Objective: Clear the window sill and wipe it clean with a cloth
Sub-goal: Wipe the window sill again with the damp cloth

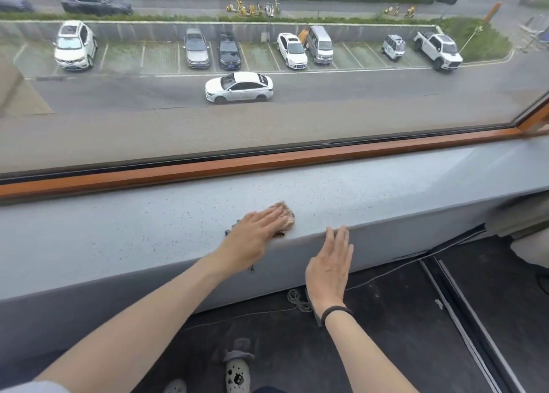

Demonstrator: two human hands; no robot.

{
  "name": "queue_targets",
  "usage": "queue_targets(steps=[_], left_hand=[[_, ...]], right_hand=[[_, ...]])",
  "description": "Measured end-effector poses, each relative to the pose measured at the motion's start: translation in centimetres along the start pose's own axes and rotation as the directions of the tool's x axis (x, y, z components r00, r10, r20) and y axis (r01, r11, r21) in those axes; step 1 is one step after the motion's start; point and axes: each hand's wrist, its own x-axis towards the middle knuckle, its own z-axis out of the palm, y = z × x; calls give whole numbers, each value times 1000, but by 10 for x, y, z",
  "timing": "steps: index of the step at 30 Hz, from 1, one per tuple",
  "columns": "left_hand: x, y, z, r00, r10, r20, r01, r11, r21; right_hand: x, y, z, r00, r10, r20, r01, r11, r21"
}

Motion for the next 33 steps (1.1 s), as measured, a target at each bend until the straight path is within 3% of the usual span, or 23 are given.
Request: queue_targets(steps=[2,4,6,11,13,15,18,20,21,22,25,27,29,32,33], left_hand=[[-31,-46,-17,979,-198,-49,200,979,36],[-51,-68,-30,904,-410,-120,417,908,41],[-50,-52,-31,861,-480,-168,493,869,40],[-93,-22,-28,983,-170,-69,174,983,56],[-139,-52,-48,979,-165,-117,176,980,89],[-187,-98,-73,929,-312,-196,340,932,125],[-240,-162,-112,765,-589,-262,626,776,83],[-235,-159,-112,668,-677,-310,719,694,36],[-228,-148,-106,654,-685,-320,729,684,27],[-221,-134,-99,673,-667,-320,710,704,25],[-234,-114,-95,855,-472,-214,492,869,52],[-268,-144,-114,899,-395,-190,417,904,96],[-303,-187,-139,819,-533,-211,563,817,122],[-332,-228,-167,549,-787,-281,826,562,39],[-327,-224,-168,501,-805,-318,851,524,14]], right_hand=[[-7,-11,5,1000,-25,1,25,1000,-8],[-17,-28,11,998,-66,-2,66,998,20],[-27,-48,16,990,-139,6,139,990,36],[-51,-94,27,943,-331,48,328,943,62],[-61,-109,34,913,-399,84,397,917,38],[-71,-130,38,895,-433,106,432,901,36],[-87,-172,42,857,-501,122,498,865,57],[-95,-191,45,819,-561,121,559,827,54],[-100,-199,47,795,-594,124,593,803,51],[-103,-206,50,767,-628,134,628,777,48],[-111,-227,57,687,-711,151,718,696,6],[-114,-236,62,666,-729,159,742,670,-34],[-116,-243,66,671,-722,170,737,673,-52],[-122,-249,71,697,-692,188,713,696,-79],[-124,-250,72,706,-683,189,704,705,-85]])
